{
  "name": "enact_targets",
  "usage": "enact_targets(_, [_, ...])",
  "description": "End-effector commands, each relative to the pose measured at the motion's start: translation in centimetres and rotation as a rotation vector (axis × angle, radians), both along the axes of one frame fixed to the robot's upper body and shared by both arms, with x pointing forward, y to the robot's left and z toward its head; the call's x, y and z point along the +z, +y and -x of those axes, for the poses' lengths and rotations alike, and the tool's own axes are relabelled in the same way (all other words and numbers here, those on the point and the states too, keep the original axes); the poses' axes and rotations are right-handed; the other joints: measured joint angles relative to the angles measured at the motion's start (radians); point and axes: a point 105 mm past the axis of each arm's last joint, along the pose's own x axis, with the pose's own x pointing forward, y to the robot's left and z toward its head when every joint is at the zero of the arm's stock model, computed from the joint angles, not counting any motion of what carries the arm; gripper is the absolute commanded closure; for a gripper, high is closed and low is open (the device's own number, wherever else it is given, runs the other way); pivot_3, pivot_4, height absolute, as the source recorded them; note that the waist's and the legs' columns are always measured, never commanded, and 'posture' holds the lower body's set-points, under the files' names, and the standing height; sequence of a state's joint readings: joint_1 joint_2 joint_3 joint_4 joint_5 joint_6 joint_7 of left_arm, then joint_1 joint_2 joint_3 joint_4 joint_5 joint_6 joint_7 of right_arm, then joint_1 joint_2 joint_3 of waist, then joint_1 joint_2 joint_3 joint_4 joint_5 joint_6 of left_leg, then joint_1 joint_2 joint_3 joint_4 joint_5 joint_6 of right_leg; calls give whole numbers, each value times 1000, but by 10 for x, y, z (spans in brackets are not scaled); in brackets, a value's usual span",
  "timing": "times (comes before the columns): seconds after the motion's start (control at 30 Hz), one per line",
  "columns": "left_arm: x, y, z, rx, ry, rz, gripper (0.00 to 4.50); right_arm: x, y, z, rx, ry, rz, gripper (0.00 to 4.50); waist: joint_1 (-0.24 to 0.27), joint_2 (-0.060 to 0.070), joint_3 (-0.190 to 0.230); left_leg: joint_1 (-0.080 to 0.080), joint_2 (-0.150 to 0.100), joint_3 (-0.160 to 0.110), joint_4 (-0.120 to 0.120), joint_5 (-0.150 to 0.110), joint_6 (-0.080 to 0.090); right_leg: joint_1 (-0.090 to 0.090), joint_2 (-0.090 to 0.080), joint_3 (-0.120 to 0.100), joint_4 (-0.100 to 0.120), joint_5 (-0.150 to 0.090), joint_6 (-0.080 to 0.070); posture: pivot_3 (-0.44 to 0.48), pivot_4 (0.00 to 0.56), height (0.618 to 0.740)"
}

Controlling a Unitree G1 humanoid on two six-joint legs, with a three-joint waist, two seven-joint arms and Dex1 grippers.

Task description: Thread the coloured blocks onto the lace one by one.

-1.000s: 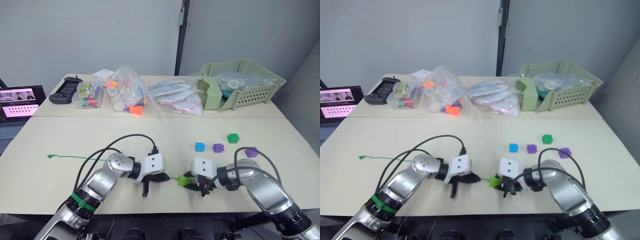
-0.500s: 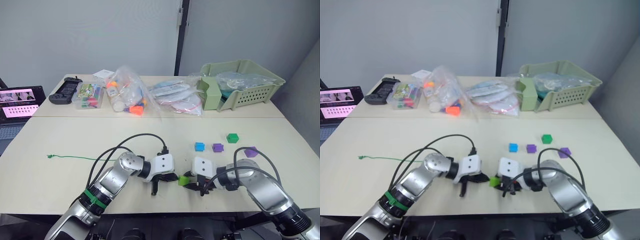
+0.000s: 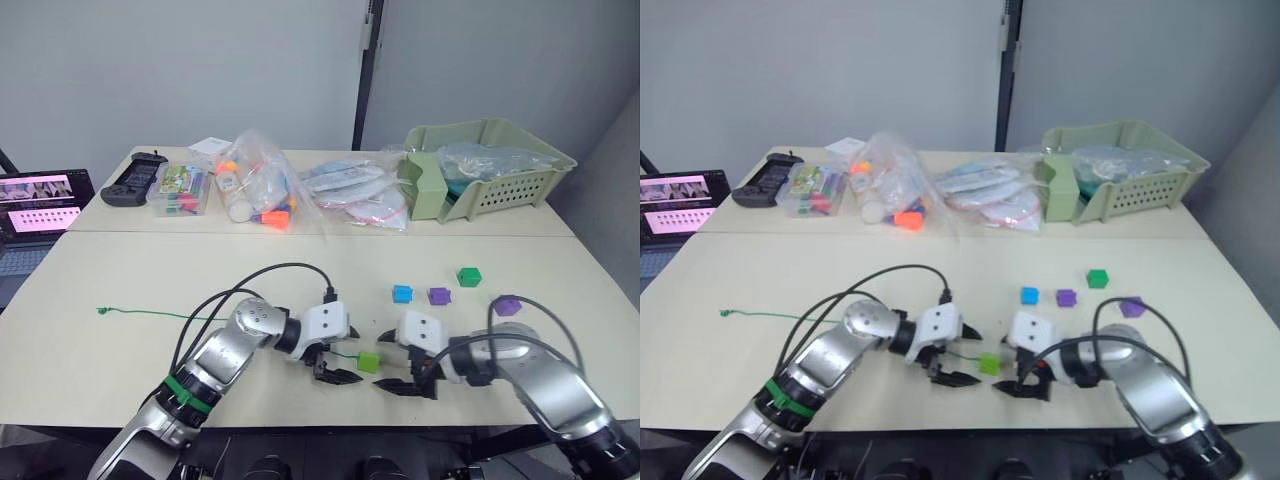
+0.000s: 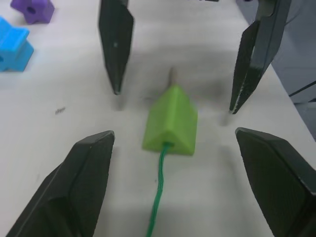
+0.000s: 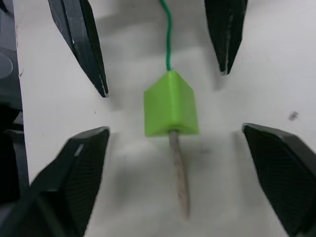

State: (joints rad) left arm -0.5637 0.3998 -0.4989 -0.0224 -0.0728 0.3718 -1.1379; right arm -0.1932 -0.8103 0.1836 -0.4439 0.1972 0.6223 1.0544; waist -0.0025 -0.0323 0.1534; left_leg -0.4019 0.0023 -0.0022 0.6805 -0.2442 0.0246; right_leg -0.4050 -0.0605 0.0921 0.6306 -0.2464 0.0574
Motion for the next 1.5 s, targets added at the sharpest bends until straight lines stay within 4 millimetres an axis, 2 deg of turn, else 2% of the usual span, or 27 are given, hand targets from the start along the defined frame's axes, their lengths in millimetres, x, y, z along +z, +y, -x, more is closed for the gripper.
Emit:
enact_targets(0.03, [-3, -10, -5, -9, -59, -38, 417, -1, -13, 1, -17, -8, 31, 56, -1, 0, 0, 0, 0, 0, 0, 0, 0, 0, 0, 0, 0, 0, 0, 0, 150, 740])
enact_targets(0.13, [-11, -13, -5, -9, -53, -82, 417, -10, -19, -2, -37, 5, 45, 56, -7, 0, 0, 0, 0, 2, 0, 0, 0, 0, 1, 0, 0, 0, 0, 0, 150, 740])
enact_targets(0.33, [-25, -6, -7, -1, -34, -176, 417, -15, -13, -5, -23, 5, 36, 56, -10, 0, 0, 2, 0, 2, 0, 0, 0, 1, 1, 0, 0, 0, 0, 0, 150, 740])
enact_targets(0.43, [-29, -4, -5, -2, -6, -193, 1237, -17, -12, -6, -19, 4, 35, 0, -10, 0, 0, 3, 0, 2, 0, 0, 0, 2, 1, 1, 1, 0, 0, 0, 150, 740])
enact_targets(0.63, [-30, 1, -5, 3, 17, -211, 3165, -17, -9, -8, -12, 1, 33, 0, -13, 0, 0, 4, 1, 1, 0, 0, 0, 3, 1, 1, 1, 0, 0, 0, 150, 740])
enact_targets(0.77, [-29, 1, -5, 4, 18, -213, 3180, -17, -7, -9, -7, 1, 29, 0, -15, 0, 0, 4, 1, 1, 0, 0, 0, 2, 2, 1, 1, 0, 0, 0, 150, 740])
enact_targets(0.87, [-29, 1, -4, 1, 18, -213, 3180, -17, -4, -9, 0, 4, 18, 823, -15, 0, 0, 4, 1, 1, 0, 0, 0, 2, 2, 1, 1, 0, 0, 0, 150, 740])
enact_targets(1.23, [-29, 5, -4, -6, 17, -218, 3180, -25, -9, -12, -3, -3, 56, 4486, -16, 0, 0, 5, 1, 1, 0, 0, 0, 3, 2, 1, 2, 0, 0, 0, 150, 740])
enact_targets(1.43, [-23, 43, -14, 47, 13, -216, 3180, -21, -12, -17, -2, -39, 68, 4500, -21, 0, 0, 5, 3, 2, -1, 0, 0, 2, 3, 2, 2, 0, 0, 0, 150, 740])
enact_targets(1.5, [-24, 66, -19, 89, 7, -235, 3180, -17, -10, -19, 4, -50, 63, 4500, -22, 0, 0, 5, 3, 1, -1, 0, 0, 2, 3, 2, 2, 0, 0, 0, 150, 740])
